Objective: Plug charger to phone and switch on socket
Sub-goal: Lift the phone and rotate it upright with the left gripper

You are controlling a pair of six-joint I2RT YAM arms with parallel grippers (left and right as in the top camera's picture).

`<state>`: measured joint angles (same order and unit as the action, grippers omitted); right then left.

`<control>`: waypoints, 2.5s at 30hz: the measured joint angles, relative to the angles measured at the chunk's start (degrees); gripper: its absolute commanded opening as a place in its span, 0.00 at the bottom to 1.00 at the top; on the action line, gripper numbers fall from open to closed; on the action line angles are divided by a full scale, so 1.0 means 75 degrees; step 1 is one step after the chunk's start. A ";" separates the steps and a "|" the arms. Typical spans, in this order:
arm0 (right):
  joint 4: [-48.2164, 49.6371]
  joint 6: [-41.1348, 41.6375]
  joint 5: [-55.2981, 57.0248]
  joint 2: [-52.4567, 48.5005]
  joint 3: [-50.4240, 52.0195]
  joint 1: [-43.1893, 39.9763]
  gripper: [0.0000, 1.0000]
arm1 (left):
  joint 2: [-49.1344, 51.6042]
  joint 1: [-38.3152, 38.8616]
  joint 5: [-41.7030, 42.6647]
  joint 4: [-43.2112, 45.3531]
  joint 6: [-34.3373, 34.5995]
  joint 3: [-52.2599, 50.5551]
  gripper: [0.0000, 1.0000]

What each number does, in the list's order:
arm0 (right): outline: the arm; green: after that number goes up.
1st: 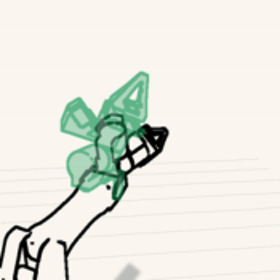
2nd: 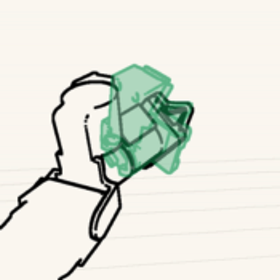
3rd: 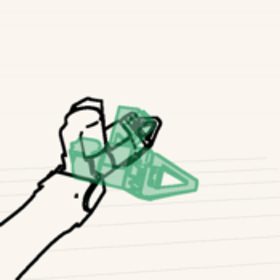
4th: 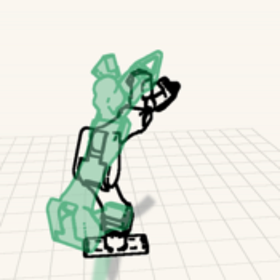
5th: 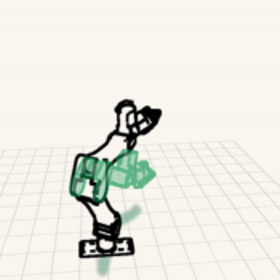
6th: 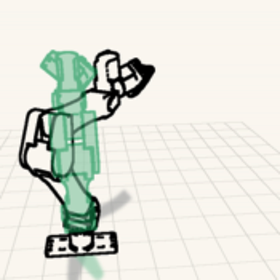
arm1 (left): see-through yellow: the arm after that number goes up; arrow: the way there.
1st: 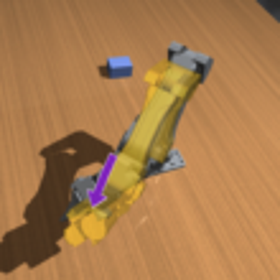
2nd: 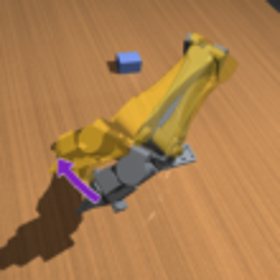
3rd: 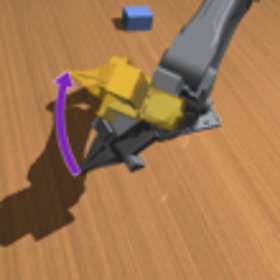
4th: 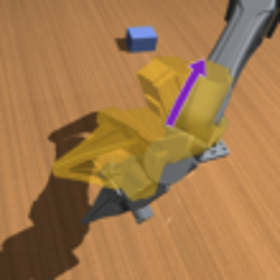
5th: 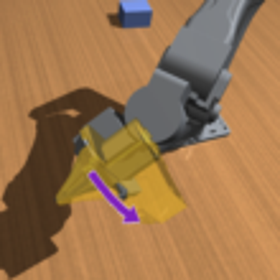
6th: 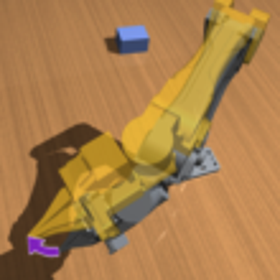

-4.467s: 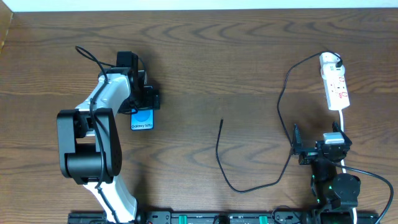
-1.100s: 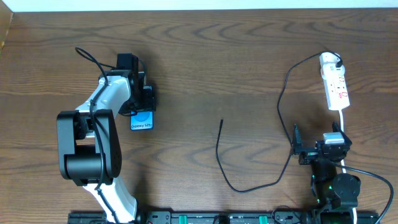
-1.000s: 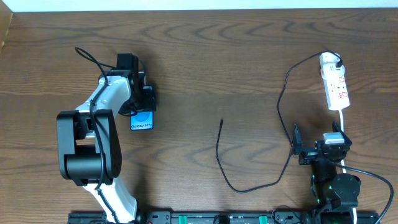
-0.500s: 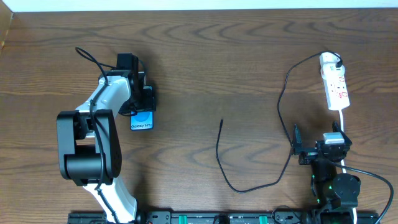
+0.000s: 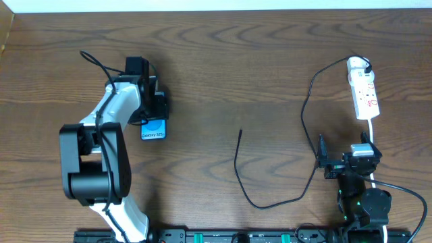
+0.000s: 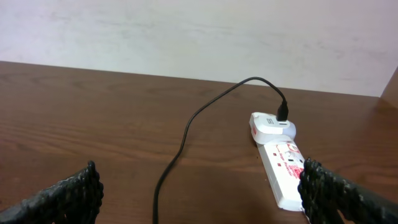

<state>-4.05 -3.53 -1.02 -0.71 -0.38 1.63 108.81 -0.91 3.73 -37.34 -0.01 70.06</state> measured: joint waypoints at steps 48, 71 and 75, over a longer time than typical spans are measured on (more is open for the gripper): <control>0.0000 0.0000 0.0000 0.0000 0.0000 0.0000 0.99 | -0.0740 0.0000 0.9693 0.0851 0.8419 -0.0003 0.08; 0.0000 0.0000 0.0000 0.0000 0.0000 0.0000 0.99 | -0.0740 0.0000 1.0351 0.0860 0.9579 -0.0003 0.07; 0.0000 0.0000 0.0000 0.0000 0.0000 0.0000 0.99 | -0.0740 0.0000 1.0351 0.0860 0.9579 -0.0003 0.07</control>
<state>-4.05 -3.53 -1.02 -0.71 -0.38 1.63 103.26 -0.91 81.36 -30.89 71.83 70.04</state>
